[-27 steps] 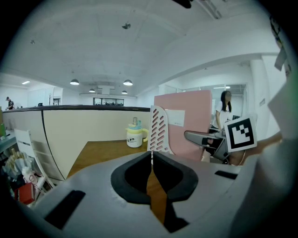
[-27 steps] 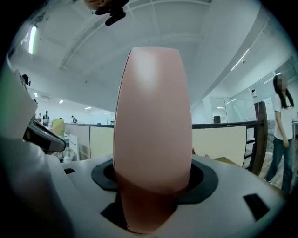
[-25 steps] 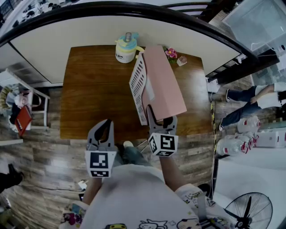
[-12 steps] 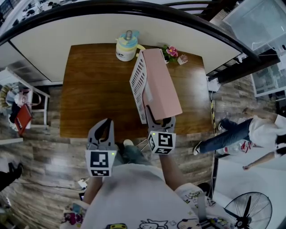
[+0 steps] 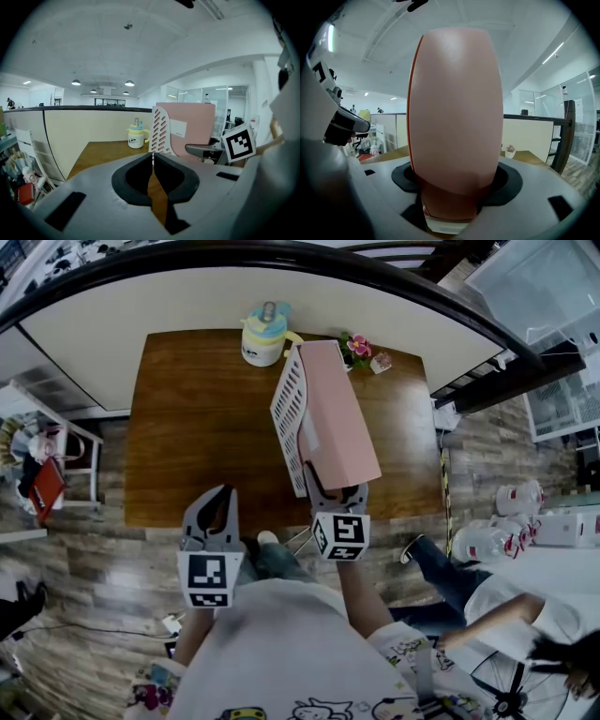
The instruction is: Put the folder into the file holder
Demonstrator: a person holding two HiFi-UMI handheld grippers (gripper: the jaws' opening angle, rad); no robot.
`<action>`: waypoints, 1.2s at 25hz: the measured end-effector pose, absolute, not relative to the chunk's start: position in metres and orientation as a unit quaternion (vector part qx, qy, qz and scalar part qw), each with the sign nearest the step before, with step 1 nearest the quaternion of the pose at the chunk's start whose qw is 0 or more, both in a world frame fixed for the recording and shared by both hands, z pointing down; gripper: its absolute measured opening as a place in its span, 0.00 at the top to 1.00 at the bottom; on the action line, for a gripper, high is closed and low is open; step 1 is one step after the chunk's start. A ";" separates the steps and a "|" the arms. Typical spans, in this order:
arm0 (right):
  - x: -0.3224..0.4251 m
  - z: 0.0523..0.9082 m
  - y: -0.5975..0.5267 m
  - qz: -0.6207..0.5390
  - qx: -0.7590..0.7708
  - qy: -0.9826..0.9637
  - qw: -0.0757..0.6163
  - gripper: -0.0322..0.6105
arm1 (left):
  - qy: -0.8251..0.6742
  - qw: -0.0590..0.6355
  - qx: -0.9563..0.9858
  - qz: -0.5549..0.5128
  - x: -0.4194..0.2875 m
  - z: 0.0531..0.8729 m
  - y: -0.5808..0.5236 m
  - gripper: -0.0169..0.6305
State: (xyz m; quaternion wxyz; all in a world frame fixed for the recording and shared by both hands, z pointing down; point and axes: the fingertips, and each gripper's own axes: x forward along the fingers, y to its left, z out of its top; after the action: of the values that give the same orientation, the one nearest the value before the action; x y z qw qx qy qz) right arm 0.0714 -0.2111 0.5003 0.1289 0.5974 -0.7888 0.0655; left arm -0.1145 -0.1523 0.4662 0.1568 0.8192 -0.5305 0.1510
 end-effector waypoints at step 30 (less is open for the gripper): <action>0.102 0.454 -0.143 0.119 0.528 -0.837 0.080 0.50 | -0.564 0.114 0.809 0.124 -0.100 0.429 -0.130 0.95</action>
State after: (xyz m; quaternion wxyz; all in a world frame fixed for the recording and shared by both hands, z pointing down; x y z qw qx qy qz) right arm 0.1021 -0.1425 0.4542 0.0805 0.5276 -0.8372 0.1194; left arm -0.0998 -0.1299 0.4289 0.1138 0.8086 -0.5639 0.1237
